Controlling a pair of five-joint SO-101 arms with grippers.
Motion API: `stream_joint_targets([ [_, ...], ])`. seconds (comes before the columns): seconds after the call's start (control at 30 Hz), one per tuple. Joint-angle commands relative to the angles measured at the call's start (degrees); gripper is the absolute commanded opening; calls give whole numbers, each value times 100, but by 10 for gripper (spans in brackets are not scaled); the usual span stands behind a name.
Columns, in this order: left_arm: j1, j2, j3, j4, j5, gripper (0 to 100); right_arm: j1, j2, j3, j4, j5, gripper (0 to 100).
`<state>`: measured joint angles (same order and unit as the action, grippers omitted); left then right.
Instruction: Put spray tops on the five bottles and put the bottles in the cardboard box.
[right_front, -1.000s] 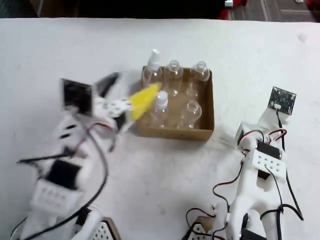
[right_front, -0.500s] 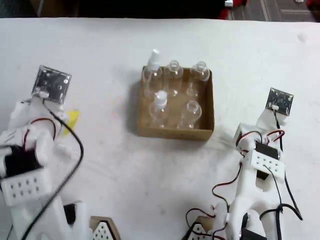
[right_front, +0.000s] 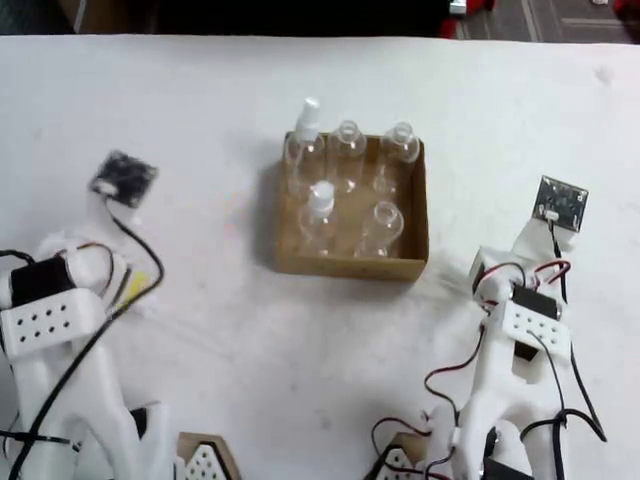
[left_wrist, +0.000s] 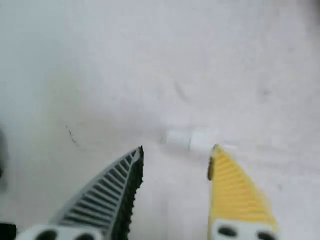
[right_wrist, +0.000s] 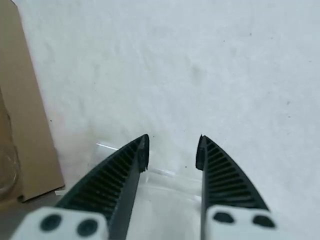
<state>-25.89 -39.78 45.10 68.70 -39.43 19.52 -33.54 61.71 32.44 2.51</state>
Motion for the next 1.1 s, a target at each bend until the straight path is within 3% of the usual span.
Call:
stream_joint_targets([
  [0.0, -207, -48, 35, 26, 1679, 136, -171, 13, -18, -119, 70, 141],
  [0.27, -840, -40, 1090, -563, 3235, 404, -171, 13, -18, -119, 70, 141],
  [0.57, -549, -31, 1433, -1275, 4818, 319, -171, 13, -18, -110, 70, 141],
  [0.73, -321, 251, 1547, -1345, 4976, 317, -171, 13, -18, -110, 70, 141],
  [0.87, -303, 1402, 1468, -2040, 5284, 317, -171, 13, -18, -110, 70, 141],
  [1.07, -444, 2624, 316, -1134, 5380, 317, -171, 13, -18, -101, 70, 141],
])
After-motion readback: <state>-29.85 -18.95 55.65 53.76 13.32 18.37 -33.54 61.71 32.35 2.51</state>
